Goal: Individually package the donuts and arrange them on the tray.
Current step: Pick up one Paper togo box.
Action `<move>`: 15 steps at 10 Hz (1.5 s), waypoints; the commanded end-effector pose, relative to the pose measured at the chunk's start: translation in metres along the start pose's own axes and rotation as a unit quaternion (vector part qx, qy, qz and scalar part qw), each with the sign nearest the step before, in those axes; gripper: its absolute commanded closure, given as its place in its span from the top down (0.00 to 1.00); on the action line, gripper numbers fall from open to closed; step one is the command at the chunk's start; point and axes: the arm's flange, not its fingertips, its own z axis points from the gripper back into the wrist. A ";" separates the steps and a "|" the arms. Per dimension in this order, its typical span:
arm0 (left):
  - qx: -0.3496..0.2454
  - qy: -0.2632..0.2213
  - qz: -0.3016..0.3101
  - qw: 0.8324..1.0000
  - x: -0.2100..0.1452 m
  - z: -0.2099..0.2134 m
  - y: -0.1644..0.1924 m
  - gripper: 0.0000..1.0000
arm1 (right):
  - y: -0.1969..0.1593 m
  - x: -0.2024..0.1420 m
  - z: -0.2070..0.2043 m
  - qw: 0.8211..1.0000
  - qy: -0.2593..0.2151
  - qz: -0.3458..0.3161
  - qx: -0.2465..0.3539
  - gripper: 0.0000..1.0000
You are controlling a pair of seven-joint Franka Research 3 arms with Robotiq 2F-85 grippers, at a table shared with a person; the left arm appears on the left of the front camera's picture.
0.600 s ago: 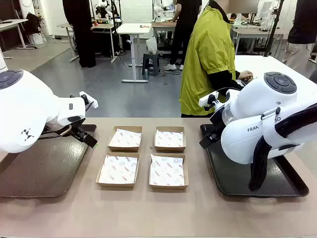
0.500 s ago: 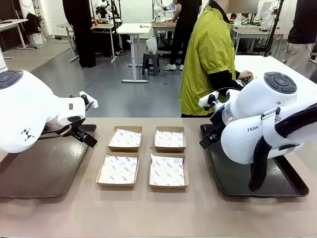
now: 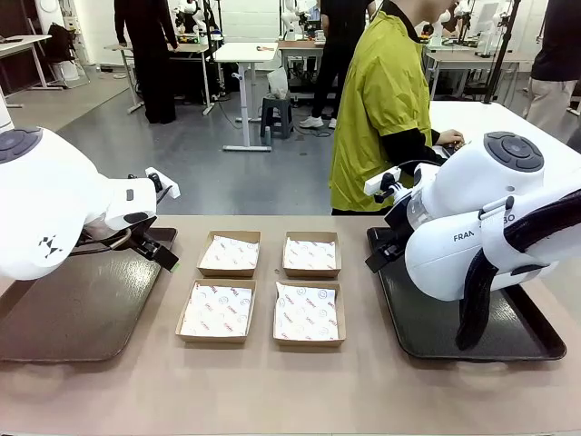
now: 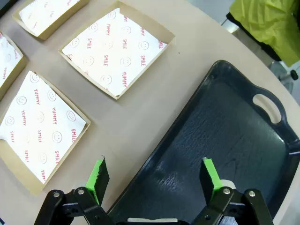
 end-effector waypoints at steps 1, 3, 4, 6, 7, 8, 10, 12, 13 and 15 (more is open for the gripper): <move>0.000 0.000 0.000 1.000 0.000 0.000 0.000 1.00 | 0.000 0.000 0.000 1.000 0.000 0.000 0.000 1.00; 0.000 0.000 0.000 1.000 0.000 0.000 0.000 1.00 | 0.000 0.000 0.000 1.000 0.000 0.000 0.000 1.00; 0.000 0.000 0.000 1.000 0.000 0.000 0.000 1.00 | 0.000 0.000 0.000 1.000 0.000 0.000 0.000 1.00; 0.000 0.000 0.000 1.000 0.000 0.000 0.000 1.00 | 0.000 0.000 0.000 1.000 0.000 0.000 0.000 1.00; 0.000 0.000 0.000 1.000 0.000 0.000 0.000 1.00 | 0.000 0.000 0.000 1.000 0.000 0.000 0.000 1.00; 0.000 0.000 0.000 1.000 0.000 0.000 0.000 1.00 | 0.000 0.000 0.000 1.000 0.000 0.000 0.000 1.00; 0.016 0.017 -0.069 0.997 -0.041 0.069 -0.012 1.00 | 0.015 -0.037 0.042 1.000 0.016 0.008 -0.006 1.00; 0.016 0.028 -0.094 0.995 -0.082 0.130 -0.009 1.00 | 0.029 -0.086 0.093 0.998 0.060 0.021 0.000 1.00; 0.012 0.038 -0.100 0.994 -0.093 0.141 -0.009 1.00 | 0.035 -0.108 0.113 0.996 0.089 0.027 0.006 1.00; -0.010 0.071 -0.115 0.991 -0.120 0.152 -0.012 1.00 | 0.052 -0.143 0.135 0.987 0.151 0.051 0.036 1.00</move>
